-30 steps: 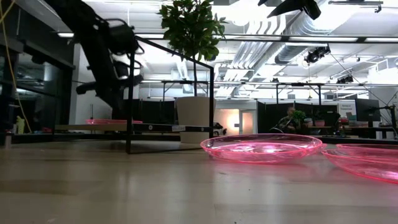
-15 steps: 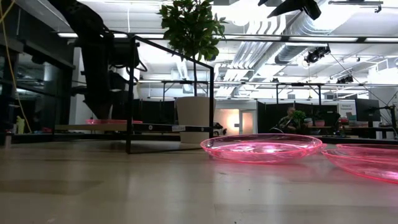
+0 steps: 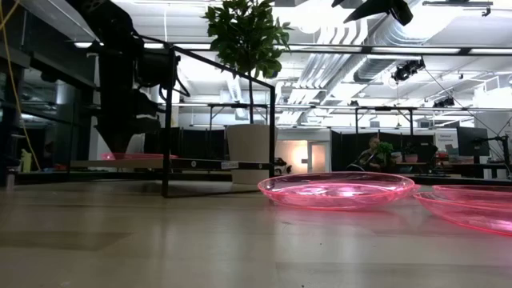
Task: Place and stack plates onto a shelf
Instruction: Put the pink plate on the shelf, then stack the pink plate on top of the pink plate on the shelf
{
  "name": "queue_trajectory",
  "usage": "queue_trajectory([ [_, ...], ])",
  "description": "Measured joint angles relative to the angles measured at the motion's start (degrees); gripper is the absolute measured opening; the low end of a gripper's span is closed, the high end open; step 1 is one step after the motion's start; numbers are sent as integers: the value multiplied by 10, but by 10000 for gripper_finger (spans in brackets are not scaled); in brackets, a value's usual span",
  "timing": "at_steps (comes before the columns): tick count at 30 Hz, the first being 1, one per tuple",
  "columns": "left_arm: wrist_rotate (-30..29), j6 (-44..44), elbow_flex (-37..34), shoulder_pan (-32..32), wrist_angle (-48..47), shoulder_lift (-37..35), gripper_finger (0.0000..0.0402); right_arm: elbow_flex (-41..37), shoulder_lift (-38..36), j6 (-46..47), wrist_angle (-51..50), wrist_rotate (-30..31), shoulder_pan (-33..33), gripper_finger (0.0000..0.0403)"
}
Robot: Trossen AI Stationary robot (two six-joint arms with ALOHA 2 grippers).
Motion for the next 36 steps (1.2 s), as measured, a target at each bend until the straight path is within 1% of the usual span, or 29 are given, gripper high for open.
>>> queue_trajectory([
  [7, 9, -24, -1, -14, -7, -18, 0, 0, 0, 0, 3, -1, 0, 161],
  [12, 9, -46, -1, -13, -7, -78, 0, 0, 0, 0, 1, -1, 0, 161],
  [14, 12, -59, -1, -13, -6, -111, 0, 0, 0, 2, -15, -6, -2, 161],
  [16, 28, -76, -1, -17, -5, -150, 0, 0, 0, 22, -59, -38, -14, 161],
  [19, 52, -92, -1, -44, 22, -217, 0, -9, 5, 60, -175, -112, -44, 161],
  [21, 57, -99, -1, -74, 57, -264, 0, -40, 11, 76, -241, -153, -58, 161],
  [23, 57, -102, -1, -108, 106, -305, 0, -93, 11, 80, -253, -203, -69, 161],
  [26, 57, -105, -1, -159, 194, -355, 0, -194, 7, 82, -215, -281, -83, 161],
  [28, 54, -100, -1, -190, 248, -378, 0, -257, 7, 88, -153, -310, -90, 161],
  [33, 51, -50, -1, -245, 371, -400, 0, -380, 7, 109, 65, -338, -113, 161],
  [34, 51, -41, -1, -250, 392, -400, 0, -398, 7, 117, 99, -341, -116, 161],
  [36, 51, -31, -1, -255, 414, -400, 0, -426, 8, 132, 130, -341, -121, 161],
])
